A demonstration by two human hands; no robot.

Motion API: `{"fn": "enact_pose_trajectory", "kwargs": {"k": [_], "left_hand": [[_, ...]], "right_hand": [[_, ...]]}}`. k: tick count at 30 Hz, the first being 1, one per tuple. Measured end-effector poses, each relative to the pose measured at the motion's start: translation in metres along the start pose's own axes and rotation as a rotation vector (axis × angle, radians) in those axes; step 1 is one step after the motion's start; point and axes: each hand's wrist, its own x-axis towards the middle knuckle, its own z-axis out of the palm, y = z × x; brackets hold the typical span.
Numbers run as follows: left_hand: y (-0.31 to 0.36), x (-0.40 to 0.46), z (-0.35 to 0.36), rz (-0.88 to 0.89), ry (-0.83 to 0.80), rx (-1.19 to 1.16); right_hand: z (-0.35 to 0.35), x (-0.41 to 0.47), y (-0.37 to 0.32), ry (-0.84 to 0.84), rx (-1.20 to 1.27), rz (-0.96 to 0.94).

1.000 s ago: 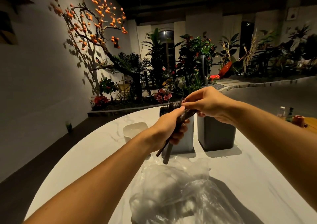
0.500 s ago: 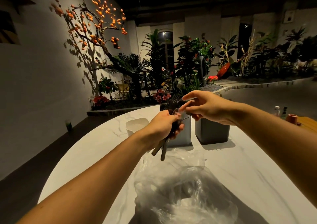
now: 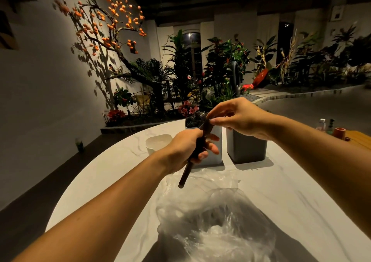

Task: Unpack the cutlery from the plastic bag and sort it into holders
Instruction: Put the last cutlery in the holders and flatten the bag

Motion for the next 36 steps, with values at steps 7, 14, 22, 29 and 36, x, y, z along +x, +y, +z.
{"fn": "enact_pose_trajectory", "kwargs": {"k": [7, 14, 22, 29, 36], "left_hand": [[-0.002, 0.004, 0.002, 0.213, 0.175, 0.115], [0.01, 0.014, -0.022, 0.302, 0.39, 0.19], [0.039, 0.041, -0.021, 0.398, 0.267, 0.224], [0.067, 0.083, -0.031, 0.505, 0.315, 0.189], [0.08, 0.103, -0.035, 0.511, 0.303, 0.204]], "right_hand": [[0.001, 0.0, 0.005, -0.009, 0.263, 0.115], [-0.005, 0.01, -0.008, 0.23, 0.12, -0.02], [-0.006, 0.043, -0.02, 0.309, 0.034, -0.165], [-0.025, 0.067, -0.023, 0.332, 0.018, -0.24], [-0.035, 0.097, -0.017, 0.37, -0.025, -0.286]]}}
